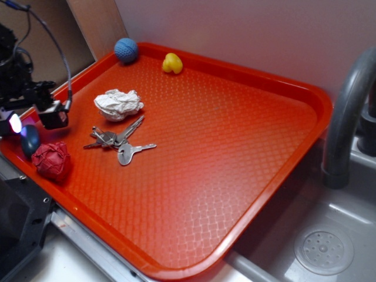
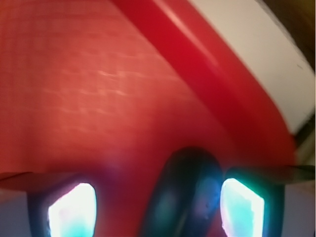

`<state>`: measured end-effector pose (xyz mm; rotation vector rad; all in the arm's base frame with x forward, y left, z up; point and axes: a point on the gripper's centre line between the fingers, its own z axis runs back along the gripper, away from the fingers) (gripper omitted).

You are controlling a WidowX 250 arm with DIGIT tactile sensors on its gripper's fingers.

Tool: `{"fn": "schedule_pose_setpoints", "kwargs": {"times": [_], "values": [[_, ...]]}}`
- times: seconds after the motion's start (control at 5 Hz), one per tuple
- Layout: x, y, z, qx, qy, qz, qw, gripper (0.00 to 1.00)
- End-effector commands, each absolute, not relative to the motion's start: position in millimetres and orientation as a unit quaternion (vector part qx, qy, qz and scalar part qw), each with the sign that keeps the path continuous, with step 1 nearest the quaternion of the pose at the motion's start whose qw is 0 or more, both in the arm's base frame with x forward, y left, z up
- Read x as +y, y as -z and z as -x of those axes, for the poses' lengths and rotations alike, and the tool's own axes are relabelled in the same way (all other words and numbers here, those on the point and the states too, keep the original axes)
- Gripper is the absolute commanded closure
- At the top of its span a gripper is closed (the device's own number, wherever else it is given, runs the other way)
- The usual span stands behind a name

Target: Grab the plastic pickle.

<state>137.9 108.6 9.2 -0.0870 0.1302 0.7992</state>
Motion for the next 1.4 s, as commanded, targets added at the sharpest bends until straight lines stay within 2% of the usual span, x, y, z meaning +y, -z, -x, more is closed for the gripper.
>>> {"fn": "schedule_pose_setpoints", "kwargs": {"times": [0.0, 0.2, 0.4, 0.6, 0.8, 1.0, 1.2], "values": [[87, -5, -128, 0.084, -0.423, 0.07, 0.9, 0.0], [81, -9, -126, 0.07, -0.383, 0.051, 0.92, 0.29], [80, -11, -126, 0.068, -0.374, 0.045, 0.924, 1.0], [80, -27, -137, 0.073, -0.274, 0.004, 0.959, 1.0], [73, -77, -158, 0.02, -0.153, -0.003, 0.988, 1.0], [52, -129, -183, -0.046, -0.03, 0.004, 0.998, 1.0], [19, -179, -202, -0.074, 0.096, -0.016, 0.992, 1.0]]}}
